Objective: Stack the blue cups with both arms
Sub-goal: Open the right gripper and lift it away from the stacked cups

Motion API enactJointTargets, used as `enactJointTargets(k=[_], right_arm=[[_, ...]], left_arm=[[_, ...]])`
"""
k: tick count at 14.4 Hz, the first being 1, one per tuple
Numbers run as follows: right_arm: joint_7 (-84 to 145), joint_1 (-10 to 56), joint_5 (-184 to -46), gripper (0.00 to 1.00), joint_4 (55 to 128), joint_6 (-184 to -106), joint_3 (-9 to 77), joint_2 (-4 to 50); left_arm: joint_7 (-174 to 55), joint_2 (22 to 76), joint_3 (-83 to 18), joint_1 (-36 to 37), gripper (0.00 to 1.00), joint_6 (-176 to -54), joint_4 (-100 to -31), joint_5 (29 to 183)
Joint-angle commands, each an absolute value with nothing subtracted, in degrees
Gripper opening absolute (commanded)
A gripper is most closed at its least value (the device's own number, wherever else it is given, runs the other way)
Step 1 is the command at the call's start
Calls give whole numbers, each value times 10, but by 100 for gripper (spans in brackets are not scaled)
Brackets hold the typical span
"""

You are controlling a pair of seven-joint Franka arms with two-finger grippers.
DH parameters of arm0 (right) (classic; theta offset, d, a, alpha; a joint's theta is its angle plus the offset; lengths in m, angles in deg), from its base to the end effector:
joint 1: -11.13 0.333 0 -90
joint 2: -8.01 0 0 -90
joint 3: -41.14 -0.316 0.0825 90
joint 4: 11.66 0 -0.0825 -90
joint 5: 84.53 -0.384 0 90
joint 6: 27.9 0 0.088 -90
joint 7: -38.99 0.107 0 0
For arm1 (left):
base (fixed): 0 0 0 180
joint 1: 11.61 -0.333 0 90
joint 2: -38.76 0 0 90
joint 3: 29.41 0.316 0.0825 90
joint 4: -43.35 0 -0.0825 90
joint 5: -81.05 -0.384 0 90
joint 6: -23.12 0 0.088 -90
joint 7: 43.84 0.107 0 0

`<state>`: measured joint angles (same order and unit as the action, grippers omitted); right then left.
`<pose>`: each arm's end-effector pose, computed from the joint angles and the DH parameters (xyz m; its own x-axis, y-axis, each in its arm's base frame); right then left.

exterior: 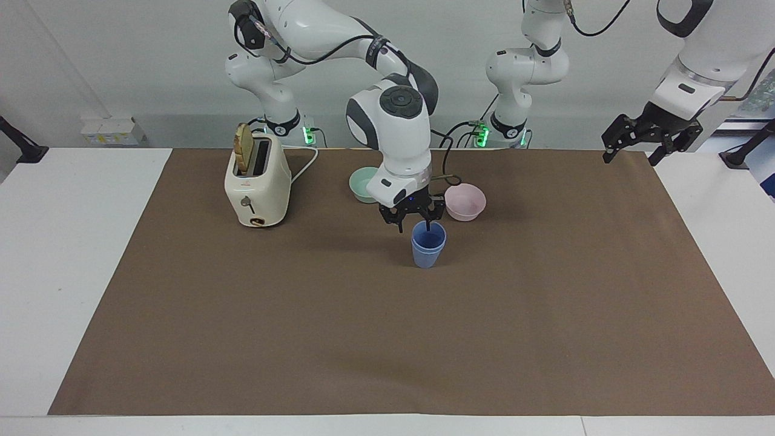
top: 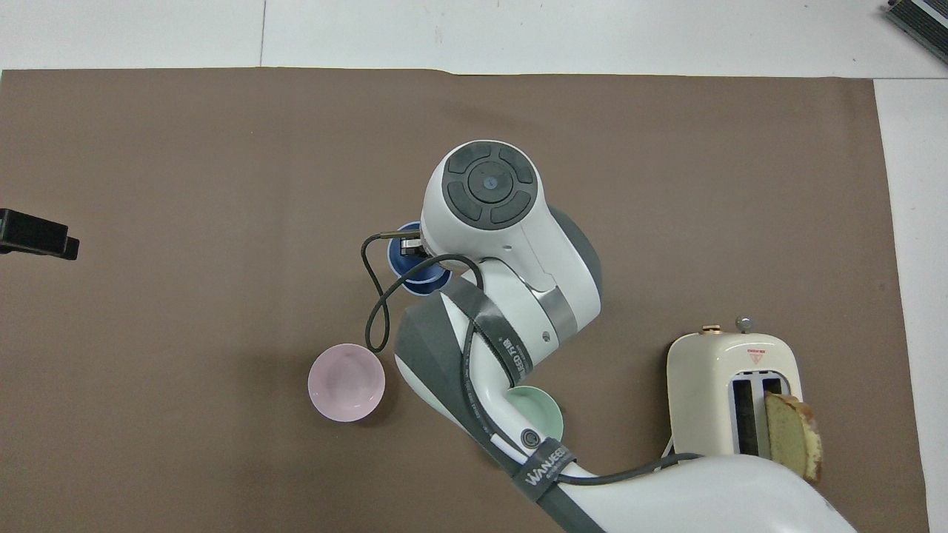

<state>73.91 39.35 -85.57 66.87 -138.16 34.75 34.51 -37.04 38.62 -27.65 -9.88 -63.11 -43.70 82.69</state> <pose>0.5870 0.3889 0.4622 0.9989 -0.0269 0.0379 -0.0227 -0.9938 -0.1084 0.5474 -0.0029 0.6443 0.9928 -0.1197 -0.0084 -0.1194 -0.9924 0.0299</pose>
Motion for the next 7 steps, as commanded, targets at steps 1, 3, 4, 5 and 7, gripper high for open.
enactJointTargets(k=[1, 3, 4, 5, 7], right_arm=[[722, 347, -849, 100, 667, -1325, 346, 293], [670, 299, -850, 100, 664, -1272, 345, 267], [648, 282, -849, 100, 663, -1245, 346, 253], [626, 265, -848, 100, 663, -1223, 348, 236], [570, 220, -855, 100, 663, -1194, 348, 205]], left_arm=[[-365, 380, -284, -108, 100, -626, -440, 821], [-365, 380, -284, -108, 100, -626, -439, 821], [-365, 380, -284, -108, 100, -626, -439, 821], [-365, 380, -284, -108, 100, -626, -440, 821], [-365, 380, -284, -108, 100, -626, -440, 821]])
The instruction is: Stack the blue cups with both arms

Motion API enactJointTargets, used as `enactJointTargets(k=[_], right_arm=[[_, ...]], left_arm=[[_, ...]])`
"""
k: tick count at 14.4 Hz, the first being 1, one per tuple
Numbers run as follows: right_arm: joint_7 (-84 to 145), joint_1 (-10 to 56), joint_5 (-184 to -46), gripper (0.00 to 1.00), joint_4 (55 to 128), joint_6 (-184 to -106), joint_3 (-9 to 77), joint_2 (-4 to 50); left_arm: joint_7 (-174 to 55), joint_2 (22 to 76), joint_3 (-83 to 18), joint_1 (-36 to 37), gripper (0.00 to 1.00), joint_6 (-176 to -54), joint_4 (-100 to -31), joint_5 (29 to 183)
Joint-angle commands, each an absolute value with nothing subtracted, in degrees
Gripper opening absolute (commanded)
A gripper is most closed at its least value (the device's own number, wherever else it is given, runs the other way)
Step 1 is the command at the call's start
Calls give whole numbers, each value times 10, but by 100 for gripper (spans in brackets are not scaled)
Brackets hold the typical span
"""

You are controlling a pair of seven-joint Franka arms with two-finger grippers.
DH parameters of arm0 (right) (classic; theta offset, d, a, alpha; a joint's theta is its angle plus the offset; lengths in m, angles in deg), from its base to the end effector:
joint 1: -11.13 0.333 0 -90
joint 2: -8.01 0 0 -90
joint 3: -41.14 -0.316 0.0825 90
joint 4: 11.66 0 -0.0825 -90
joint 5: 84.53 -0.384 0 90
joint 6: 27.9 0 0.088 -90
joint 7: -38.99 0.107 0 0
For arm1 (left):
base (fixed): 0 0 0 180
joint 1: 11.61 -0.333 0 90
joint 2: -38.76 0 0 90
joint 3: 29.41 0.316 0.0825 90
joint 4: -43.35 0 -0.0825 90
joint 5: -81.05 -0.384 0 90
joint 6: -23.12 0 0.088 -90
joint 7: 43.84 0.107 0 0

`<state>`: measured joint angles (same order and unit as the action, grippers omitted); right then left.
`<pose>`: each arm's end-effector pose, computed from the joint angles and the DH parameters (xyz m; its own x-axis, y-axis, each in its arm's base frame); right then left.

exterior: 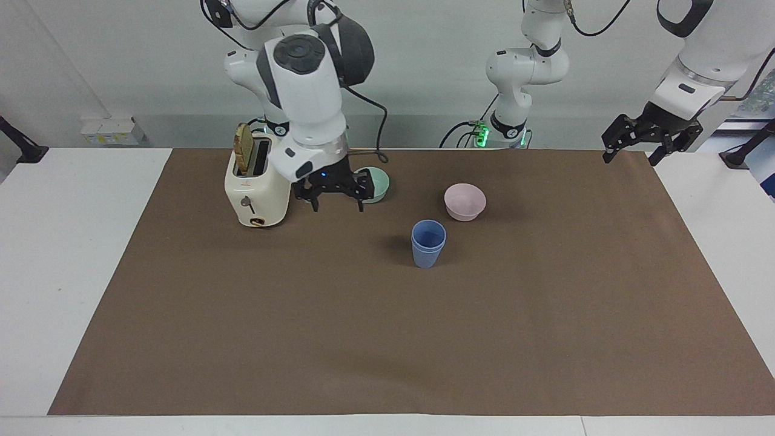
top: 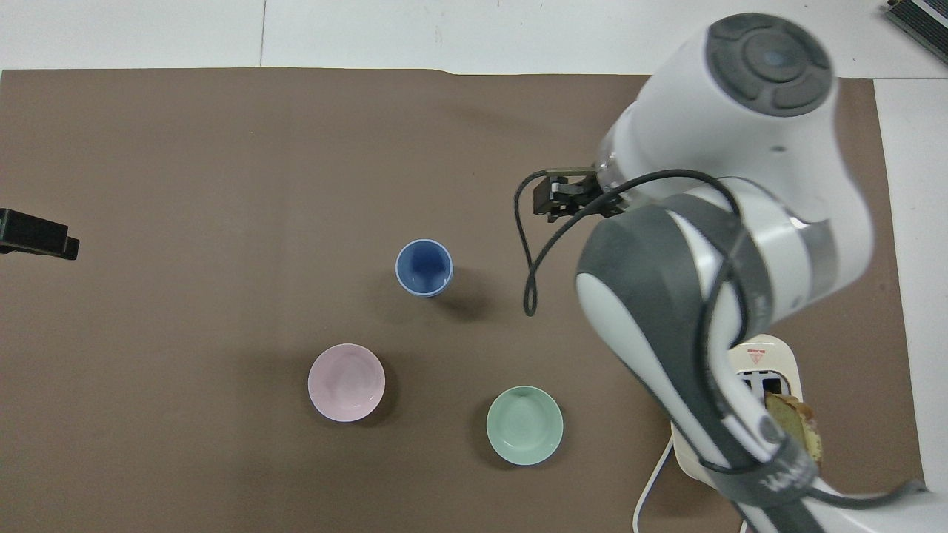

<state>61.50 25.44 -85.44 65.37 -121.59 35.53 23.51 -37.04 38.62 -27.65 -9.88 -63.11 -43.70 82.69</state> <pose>0.6051 0.2118 0.5765 0.9987 -0.0499 0.0037 -0.0497 -0.9977 -0.0470 0.5474 -0.0029 0.6443 0.9928 -0.1197 -0.0084 -0.1194 -0.9924 0.0299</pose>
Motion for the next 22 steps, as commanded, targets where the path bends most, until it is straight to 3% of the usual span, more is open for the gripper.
enactJointTargets(k=[1, 7, 9, 14, 22], right_arm=[[554, 206, -853, 100, 661, -1183, 348, 197], [466, 105, -848, 100, 650, -1151, 352, 162], [457, 88, -844, 100, 690, -1150, 354, 133], [418, 86, -848, 100, 741, -1185, 354, 107], [413, 88, -846, 100, 745, -1184, 354, 105]], left_arm=[[-365, 380, -284, -108, 100, -626, -440, 821], [-365, 380, -284, -108, 100, -626, -440, 821], [-365, 380, -284, -108, 100, -627, -439, 821], [-367, 380, -284, -101, 100, -624, -440, 821], [-366, 380, -284, -102, 100, -624, -439, 821]])
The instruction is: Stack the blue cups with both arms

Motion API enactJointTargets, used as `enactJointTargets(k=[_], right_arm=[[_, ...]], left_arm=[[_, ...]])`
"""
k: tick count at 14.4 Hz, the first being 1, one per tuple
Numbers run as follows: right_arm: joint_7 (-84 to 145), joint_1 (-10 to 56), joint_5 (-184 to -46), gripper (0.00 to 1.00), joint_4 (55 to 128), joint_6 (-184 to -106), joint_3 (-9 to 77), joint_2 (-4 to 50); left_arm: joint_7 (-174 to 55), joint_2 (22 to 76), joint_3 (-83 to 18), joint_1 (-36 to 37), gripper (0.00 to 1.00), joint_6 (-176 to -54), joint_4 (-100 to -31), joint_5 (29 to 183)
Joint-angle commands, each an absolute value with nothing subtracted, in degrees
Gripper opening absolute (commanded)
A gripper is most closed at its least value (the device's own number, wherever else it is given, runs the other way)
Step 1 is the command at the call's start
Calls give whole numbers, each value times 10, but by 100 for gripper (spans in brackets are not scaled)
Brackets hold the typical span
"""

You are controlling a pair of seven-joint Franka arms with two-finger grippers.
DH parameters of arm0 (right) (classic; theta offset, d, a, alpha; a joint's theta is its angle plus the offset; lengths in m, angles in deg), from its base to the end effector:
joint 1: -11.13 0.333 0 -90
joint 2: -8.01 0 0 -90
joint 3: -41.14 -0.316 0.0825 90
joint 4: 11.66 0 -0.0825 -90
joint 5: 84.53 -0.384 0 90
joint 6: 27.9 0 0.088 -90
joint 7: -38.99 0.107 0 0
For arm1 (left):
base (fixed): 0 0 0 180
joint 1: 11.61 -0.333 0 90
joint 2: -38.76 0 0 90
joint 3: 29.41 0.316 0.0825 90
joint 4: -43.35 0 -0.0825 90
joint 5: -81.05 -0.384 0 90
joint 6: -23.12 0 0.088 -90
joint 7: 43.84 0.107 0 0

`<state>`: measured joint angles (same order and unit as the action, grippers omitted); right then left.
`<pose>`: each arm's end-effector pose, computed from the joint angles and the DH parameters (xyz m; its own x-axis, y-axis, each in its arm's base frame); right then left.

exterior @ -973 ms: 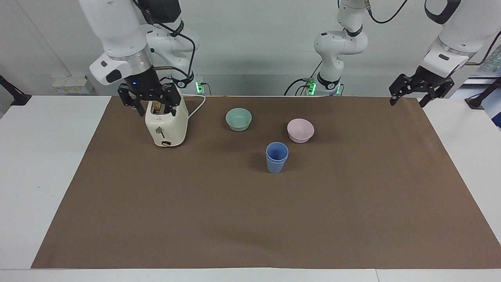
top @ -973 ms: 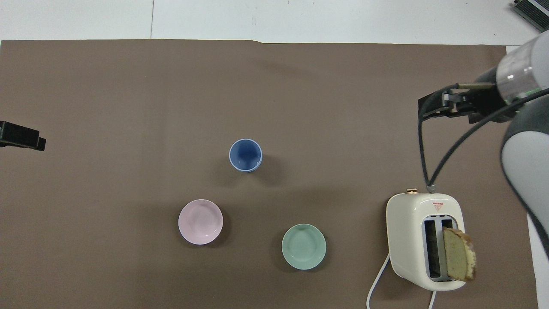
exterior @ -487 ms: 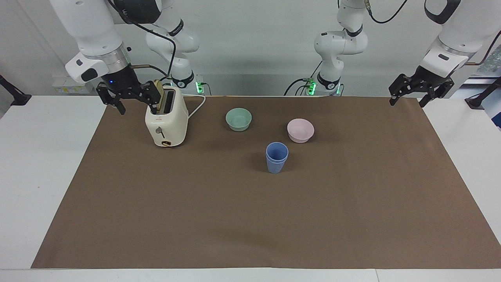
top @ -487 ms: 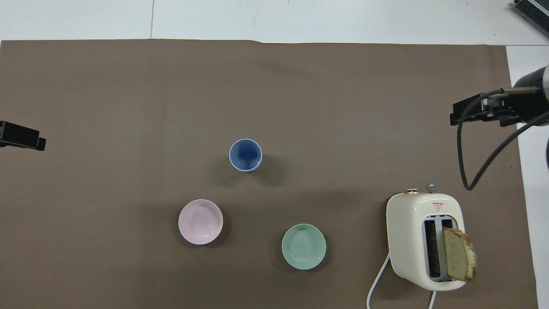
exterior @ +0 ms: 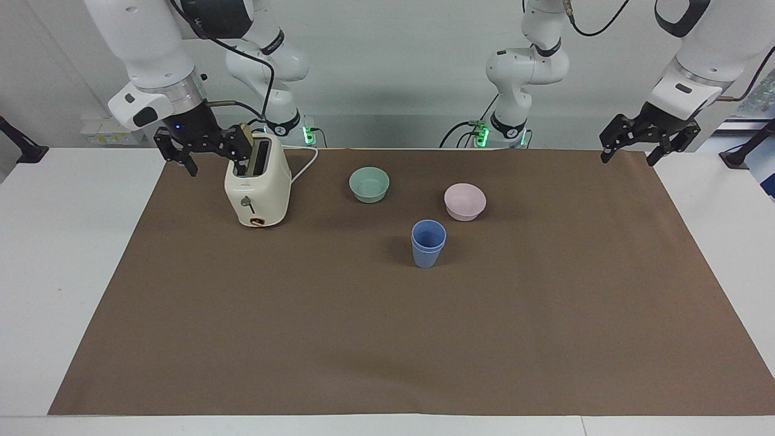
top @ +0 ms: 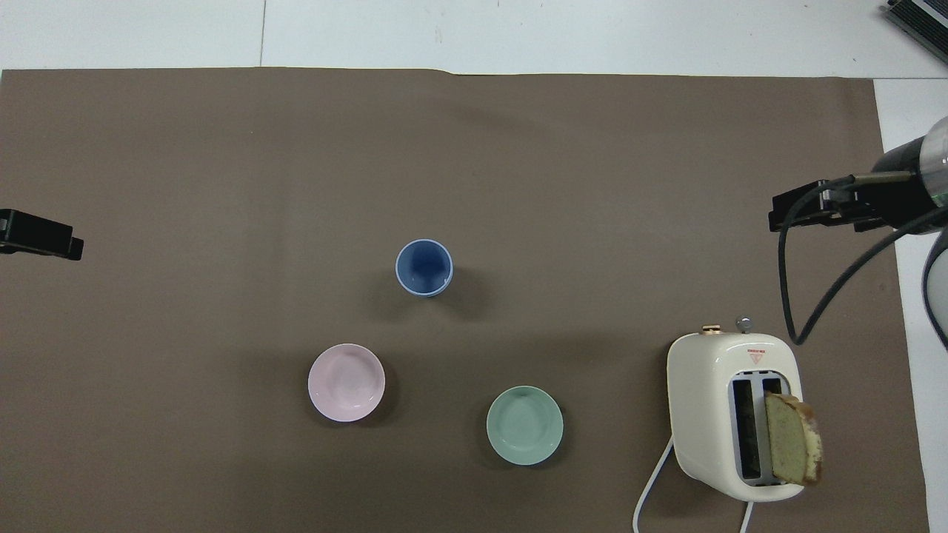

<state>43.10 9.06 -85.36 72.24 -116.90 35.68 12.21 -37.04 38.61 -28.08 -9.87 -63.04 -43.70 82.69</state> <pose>0.5751 0.0334 0.6319 0.9998 -0.0127 0.0145 -0.0123 -0.9997 -0.0225 0.5472 -0.0071 0.6443 0.9918 -0.1274 -0.0094 -0.1270 -0.9914 0.0300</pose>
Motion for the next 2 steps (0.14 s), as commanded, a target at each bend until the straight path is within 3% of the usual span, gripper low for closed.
enactJointTargets(k=[1, 2], right_arm=[[413, 88, -846, 100, 745, -1184, 354, 106], [413, 88, -846, 100, 745, -1184, 354, 106]], left_arm=[[-366, 380, -284, -103, 100, -625, -440, 821], [-365, 380, -284, -103, 100, -625, -440, 821]])
